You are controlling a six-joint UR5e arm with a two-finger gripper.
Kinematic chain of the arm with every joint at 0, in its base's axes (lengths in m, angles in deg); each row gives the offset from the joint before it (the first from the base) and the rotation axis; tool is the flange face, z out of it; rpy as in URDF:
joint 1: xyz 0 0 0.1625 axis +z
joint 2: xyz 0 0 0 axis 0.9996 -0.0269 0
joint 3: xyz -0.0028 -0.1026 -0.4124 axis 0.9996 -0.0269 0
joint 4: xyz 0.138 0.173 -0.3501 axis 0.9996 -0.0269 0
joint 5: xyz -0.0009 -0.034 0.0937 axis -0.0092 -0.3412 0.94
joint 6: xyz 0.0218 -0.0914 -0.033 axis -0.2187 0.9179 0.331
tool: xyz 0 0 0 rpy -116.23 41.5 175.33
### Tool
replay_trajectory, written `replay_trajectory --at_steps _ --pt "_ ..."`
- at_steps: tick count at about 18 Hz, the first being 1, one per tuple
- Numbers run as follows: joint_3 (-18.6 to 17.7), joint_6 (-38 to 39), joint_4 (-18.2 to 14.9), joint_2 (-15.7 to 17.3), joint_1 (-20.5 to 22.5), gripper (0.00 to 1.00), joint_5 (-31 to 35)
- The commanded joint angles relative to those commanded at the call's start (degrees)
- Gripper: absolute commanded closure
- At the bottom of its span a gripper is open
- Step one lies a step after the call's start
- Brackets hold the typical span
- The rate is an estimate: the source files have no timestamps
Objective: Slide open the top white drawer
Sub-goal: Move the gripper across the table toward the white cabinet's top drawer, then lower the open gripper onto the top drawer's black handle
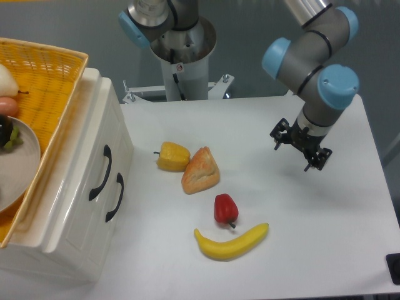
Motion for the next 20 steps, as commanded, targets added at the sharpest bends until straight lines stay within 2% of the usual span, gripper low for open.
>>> replay_trajectory --at_steps 2,5,9,12,15,20 --pt "-0.35 7.84 -2.37 2.63 -2.20 0.00 0.35" --pt "-0.53 11.03 -5.10 5.10 -5.45 0.00 0.27" --pt "-0.44 20.94 -5.11 6.25 -10.02 0.00 0.09" --pt "-0.53 24.73 -5.46 6.51 -13.36 0.00 0.00" --pt "-0.62 33.07 -5.46 6.43 -16.88 0.00 -0.17" --pt "-0.53 37.93 -5.46 6.51 -20.66 0.00 -7.54"
